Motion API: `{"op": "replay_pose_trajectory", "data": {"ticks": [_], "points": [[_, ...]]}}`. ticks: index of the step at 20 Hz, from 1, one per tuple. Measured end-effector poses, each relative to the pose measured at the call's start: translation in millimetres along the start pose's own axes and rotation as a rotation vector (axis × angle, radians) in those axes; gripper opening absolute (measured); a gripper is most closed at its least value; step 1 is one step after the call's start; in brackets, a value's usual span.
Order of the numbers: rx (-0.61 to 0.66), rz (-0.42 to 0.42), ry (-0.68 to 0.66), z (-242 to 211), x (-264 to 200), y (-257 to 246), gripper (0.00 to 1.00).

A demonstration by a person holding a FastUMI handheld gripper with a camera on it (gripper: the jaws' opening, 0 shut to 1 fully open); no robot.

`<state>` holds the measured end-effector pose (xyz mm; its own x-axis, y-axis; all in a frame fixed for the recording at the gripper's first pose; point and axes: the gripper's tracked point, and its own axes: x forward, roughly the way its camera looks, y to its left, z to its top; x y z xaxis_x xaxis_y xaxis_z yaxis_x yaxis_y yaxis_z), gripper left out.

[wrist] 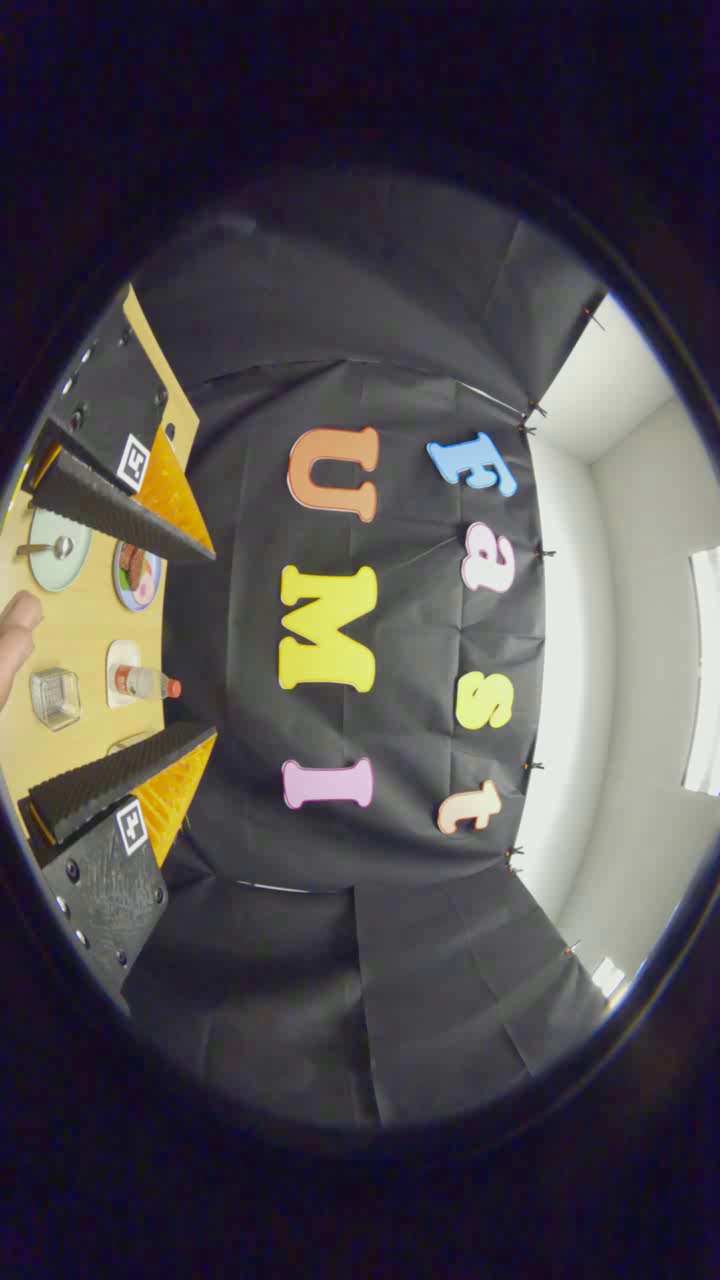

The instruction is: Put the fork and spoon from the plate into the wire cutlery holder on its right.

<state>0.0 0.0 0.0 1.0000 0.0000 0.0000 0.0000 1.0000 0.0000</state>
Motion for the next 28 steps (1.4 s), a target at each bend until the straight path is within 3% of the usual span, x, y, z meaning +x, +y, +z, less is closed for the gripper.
{"op": "replay_pose_trajectory", "data": {"ticks": [7,13,18,28], "points": [[0.025,-0.048,0.093,-32.2,22.2,2.6,0.95],[0.018,-0.005,0.160,-67.0,37.2,35.6,0.95],[-0.033,0.013,0.291,-127.7,58.1,60.5,0.95],[-0.091,0.070,0.682,-293.2,72.7,108.1,0.95]]}}
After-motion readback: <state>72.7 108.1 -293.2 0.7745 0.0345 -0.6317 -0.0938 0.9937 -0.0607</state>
